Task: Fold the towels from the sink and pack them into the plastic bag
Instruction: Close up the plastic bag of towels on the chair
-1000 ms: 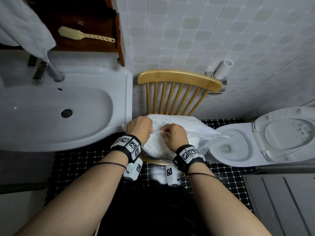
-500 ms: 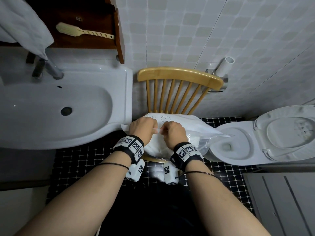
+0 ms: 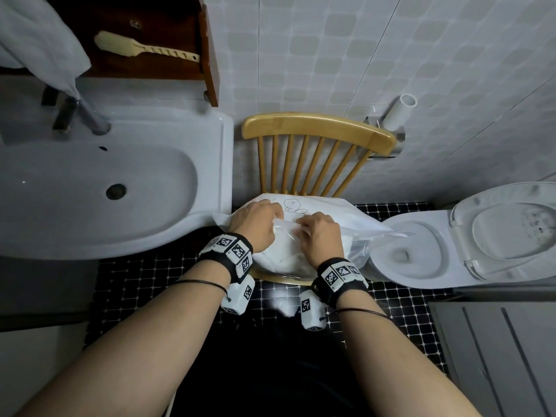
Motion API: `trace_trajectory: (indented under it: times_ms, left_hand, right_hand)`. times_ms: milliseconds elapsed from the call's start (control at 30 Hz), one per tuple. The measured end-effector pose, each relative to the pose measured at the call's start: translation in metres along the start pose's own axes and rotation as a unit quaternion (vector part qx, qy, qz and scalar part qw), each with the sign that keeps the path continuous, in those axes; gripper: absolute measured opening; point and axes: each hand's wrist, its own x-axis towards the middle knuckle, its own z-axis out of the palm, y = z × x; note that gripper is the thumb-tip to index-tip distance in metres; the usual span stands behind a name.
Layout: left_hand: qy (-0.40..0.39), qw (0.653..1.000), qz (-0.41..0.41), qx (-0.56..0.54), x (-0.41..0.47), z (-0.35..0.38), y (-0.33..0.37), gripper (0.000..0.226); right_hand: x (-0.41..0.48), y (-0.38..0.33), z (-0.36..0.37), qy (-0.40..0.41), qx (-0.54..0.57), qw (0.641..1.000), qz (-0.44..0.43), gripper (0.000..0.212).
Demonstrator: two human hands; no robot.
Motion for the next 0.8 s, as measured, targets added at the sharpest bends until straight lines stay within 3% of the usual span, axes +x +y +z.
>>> trace_trajectory:
  times_ms: [67, 200, 300, 500, 633, 700, 800]
  left_hand:
    - [-0.002, 1.0, 0.017, -0.003, 0.002, 0.004, 0.004, 0.025]
    - [-0.014, 1.0, -0.015, 0.005, 0.007, 0.006, 0.012, 0.004]
    - [0.006, 0.999, -0.031, 0.02, 0.011, 0.012, 0.014, 0.023]
    - [0.005, 0.998, -0.038, 0.05, 0.02, 0.004, 0.017, 0.021]
    - [-0.016, 0.999, -0.022, 0.028, 0.021, 0.005, 0.015, 0.008]
    - [-0.026, 0.999, -0.004, 0.026, 0.021, 0.004, 0.015, 0.003]
    - [-0.051, 0.998, 0.009, 0.022, 0.022, 0.005, 0.013, 0.02]
  right_hand:
    - [0.0, 0.001, -0.004, -0.01, -0.027, 1.0, 0.003, 0.012]
    - [0.002, -0.004, -0.01, -0.038, -0.009, 0.999, 0.003, 0.027]
    - [0.006, -0.005, -0.011, -0.038, -0.004, 0.999, -0.011, 0.032]
    - [0.01, 0.006, -0.008, -0.046, 0.023, 0.999, -0.003, 0.013]
    - [0.01, 0.008, -0.019, -0.097, 0.0, 0.995, 0.014, 0.042]
    - [0.013, 0.008, -0.023, -0.115, -0.015, 0.993, 0.023, 0.043]
    - [0.015, 0.008, -0.023, -0.127, -0.007, 0.992, 0.021, 0.036]
